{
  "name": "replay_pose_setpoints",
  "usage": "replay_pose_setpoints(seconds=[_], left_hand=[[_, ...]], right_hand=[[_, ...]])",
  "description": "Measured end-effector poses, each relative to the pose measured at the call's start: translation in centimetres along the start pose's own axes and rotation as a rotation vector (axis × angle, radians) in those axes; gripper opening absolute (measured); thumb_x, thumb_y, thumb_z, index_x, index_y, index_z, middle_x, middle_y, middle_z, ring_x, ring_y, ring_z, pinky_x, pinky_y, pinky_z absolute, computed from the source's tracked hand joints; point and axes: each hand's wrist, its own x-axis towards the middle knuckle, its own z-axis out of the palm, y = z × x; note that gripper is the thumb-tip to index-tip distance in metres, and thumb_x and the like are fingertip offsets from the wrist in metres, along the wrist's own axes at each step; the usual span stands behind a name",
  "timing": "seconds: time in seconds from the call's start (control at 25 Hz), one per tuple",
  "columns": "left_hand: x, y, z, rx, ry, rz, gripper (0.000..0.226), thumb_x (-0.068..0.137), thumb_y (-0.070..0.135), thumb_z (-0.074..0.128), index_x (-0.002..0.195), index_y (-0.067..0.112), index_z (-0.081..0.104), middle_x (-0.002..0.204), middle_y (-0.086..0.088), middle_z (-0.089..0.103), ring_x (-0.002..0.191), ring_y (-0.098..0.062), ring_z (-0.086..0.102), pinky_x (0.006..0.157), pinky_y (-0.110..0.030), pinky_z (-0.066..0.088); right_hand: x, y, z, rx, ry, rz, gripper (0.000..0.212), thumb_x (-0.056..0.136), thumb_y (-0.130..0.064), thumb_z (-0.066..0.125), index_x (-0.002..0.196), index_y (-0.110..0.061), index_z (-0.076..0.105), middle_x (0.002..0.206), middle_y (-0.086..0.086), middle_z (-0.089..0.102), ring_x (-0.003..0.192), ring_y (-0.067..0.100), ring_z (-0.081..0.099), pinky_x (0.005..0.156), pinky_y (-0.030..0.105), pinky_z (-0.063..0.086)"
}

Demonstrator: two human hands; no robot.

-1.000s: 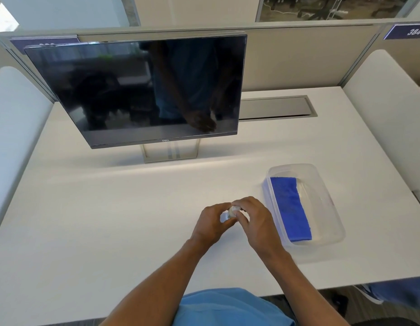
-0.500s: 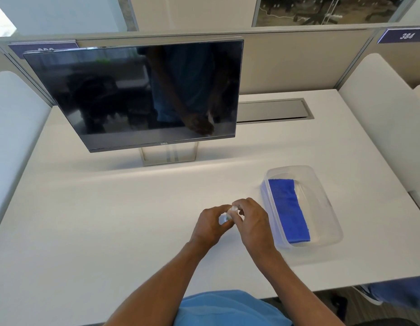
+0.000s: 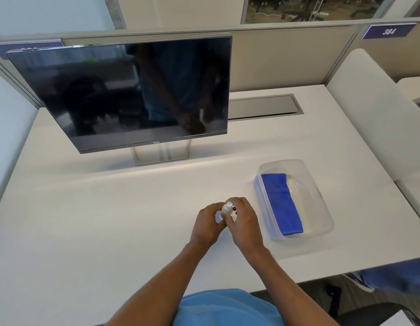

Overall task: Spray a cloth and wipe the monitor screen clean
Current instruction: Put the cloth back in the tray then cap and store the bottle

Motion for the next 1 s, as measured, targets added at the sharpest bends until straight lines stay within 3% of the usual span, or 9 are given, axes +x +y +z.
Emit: replay_pose_setpoints(seconds=[0.08,0.24,0.36,0.52,0.6,0.76,0.84,1.0], left_hand=[[-0.1,-0.5,0.4,0.004,0.013,-0.018,0.022,0.095,0.029,0.074,0.116,0.026,0.077,0.112,0.011,0.079,0.107,-0.009,0.071,0.097,-0.037,0.058],[-0.4,-0.6,1.0,0.043,0.055,-0.017,0.028,0.099,0.029,0.072,0.126,0.022,0.074,0.121,0.006,0.078,0.111,-0.009,0.070,0.099,-0.034,0.057],[-0.7,0.1,1.8,0.052,0.060,-0.013,0.036,0.100,0.032,0.072,0.136,0.023,0.068,0.134,0.006,0.073,0.119,-0.011,0.067,0.107,-0.034,0.056],[-0.9,0.7,3.0,0.112,0.027,0.038,0.046,0.100,0.039,0.071,0.144,0.030,0.057,0.146,0.010,0.063,0.128,-0.008,0.060,0.109,-0.030,0.052],[-0.6,0.6,3.3,0.231,0.003,0.071,0.054,0.100,0.038,0.072,0.149,0.026,0.053,0.153,0.007,0.057,0.136,-0.013,0.055,0.114,-0.033,0.049],[-0.1,0.3,4.2,0.475,-0.042,0.080,0.065,0.101,0.042,0.067,0.158,0.023,0.042,0.169,0.001,0.037,0.155,-0.022,0.035,0.127,-0.038,0.033],[0.1,0.2,4.8,0.548,-0.076,0.080,0.070,0.103,0.046,0.063,0.163,0.022,0.035,0.176,-0.001,0.023,0.162,-0.023,0.022,0.133,-0.040,0.022],[0.2,-0.2,5.6,0.690,-0.171,0.095,0.076,0.107,0.053,0.051,0.169,0.019,0.022,0.180,-0.004,0.003,0.167,-0.022,0.002,0.136,-0.042,0.004]], right_hand=[[0.0,0.4,0.1,0.027,-0.015,0.005,0.033,0.095,-0.023,0.078,0.125,-0.022,0.063,0.120,-0.005,0.068,0.102,0.007,0.060,0.090,0.012,0.052],[-0.4,0.4,0.1,0.020,-0.010,0.004,0.031,0.101,-0.029,0.070,0.130,-0.025,0.061,0.126,-0.007,0.068,0.114,0.010,0.066,0.083,-0.005,0.034],[-0.8,0.4,-0.6,0.025,0.024,0.012,0.031,0.101,-0.034,0.068,0.131,-0.026,0.061,0.126,-0.008,0.068,0.115,0.010,0.067,0.080,-0.008,0.030],[-1.3,-0.3,-3.4,0.005,0.151,0.001,0.032,0.099,-0.037,0.072,0.127,-0.024,0.063,0.120,-0.008,0.071,0.101,0.001,0.059,0.075,-0.007,0.030],[-1.4,-0.7,-5.8,0.047,0.216,-0.035,0.029,0.099,-0.034,0.073,0.124,-0.023,0.064,0.116,-0.008,0.069,0.101,0.001,0.058,0.076,-0.002,0.038],[-2.0,-0.8,-11.0,0.132,0.302,-0.036,0.028,0.100,-0.032,0.073,0.122,-0.017,0.064,0.116,-0.005,0.068,0.106,0.009,0.063,0.092,0.020,0.054],[-2.4,-0.3,-13.2,0.148,0.345,-0.010,0.028,0.098,-0.030,0.074,0.120,-0.014,0.065,0.117,-0.005,0.068,0.106,0.010,0.063,0.093,0.020,0.053],[-2.8,2.4,-16.6,0.120,0.403,0.068,0.025,0.097,-0.022,0.076,0.119,-0.015,0.066,0.115,-0.006,0.066,0.098,0.013,0.060,0.080,0.015,0.044]])
